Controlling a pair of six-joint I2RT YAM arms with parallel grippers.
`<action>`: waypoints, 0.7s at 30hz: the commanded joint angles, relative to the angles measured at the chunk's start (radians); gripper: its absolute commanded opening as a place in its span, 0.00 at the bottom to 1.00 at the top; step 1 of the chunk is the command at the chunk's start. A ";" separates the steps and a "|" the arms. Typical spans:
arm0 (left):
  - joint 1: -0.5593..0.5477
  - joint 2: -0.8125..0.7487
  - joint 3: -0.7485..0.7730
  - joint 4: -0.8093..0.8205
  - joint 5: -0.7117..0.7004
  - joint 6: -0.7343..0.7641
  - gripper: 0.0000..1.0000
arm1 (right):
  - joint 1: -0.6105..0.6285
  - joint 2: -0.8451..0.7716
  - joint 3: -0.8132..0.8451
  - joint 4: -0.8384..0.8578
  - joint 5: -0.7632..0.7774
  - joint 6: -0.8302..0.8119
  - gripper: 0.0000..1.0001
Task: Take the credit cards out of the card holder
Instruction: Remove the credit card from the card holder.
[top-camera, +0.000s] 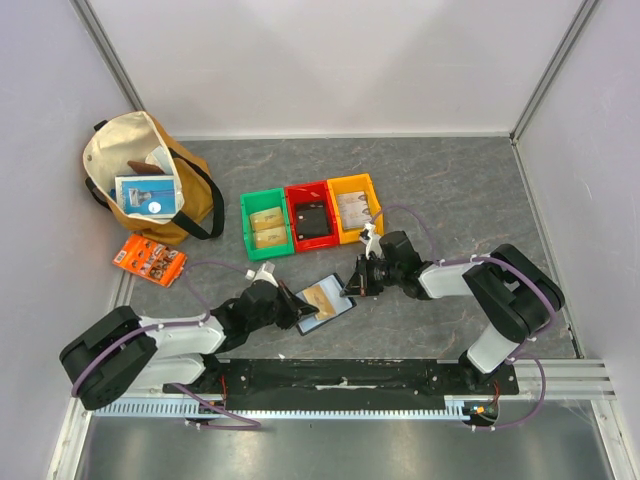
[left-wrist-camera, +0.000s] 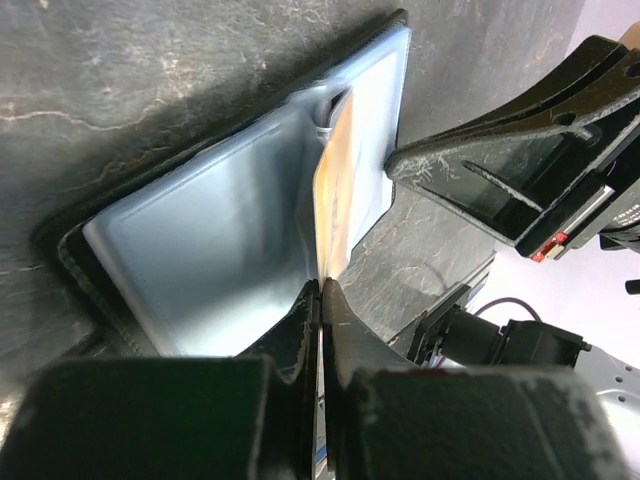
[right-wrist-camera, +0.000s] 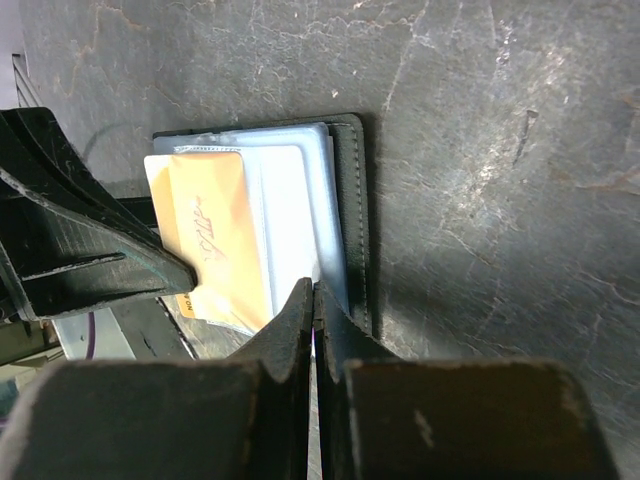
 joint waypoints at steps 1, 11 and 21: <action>0.004 -0.027 -0.015 -0.085 -0.041 0.050 0.05 | -0.011 0.031 -0.026 -0.102 0.088 -0.039 0.03; 0.004 0.077 0.052 -0.049 -0.027 0.108 0.07 | 0.009 -0.080 0.029 -0.016 -0.008 -0.005 0.09; 0.006 0.091 0.049 -0.019 -0.001 0.099 0.08 | 0.066 0.063 0.098 0.074 -0.038 0.052 0.13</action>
